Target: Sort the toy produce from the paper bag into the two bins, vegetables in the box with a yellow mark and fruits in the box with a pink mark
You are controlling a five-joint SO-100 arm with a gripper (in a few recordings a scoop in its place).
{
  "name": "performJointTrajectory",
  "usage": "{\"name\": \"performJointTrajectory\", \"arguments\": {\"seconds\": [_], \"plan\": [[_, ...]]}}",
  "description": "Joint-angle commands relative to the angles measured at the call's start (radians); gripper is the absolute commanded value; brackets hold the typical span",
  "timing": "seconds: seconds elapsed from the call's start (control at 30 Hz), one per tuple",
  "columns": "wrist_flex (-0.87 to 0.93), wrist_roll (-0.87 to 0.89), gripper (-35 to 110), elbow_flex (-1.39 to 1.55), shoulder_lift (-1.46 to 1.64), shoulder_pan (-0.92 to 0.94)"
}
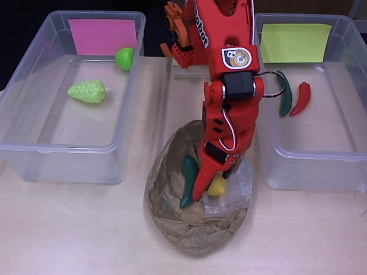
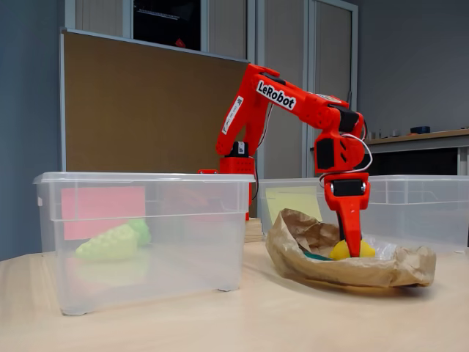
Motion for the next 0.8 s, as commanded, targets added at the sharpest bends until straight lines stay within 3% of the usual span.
{"name": "performJointTrajectory", "arguments": {"seconds": [0.0, 0.33, 0.53, 0.77], "plan": [[0.002, -0.014, 43, -0.028, 0.009, -0.017], [0.026, 0.000, 24, -0.034, 0.008, -0.012], [0.078, 0.035, 20, -0.049, 0.031, -0.009], [0.272, 0.115, 19, -0.118, 0.114, 0.021]]}}
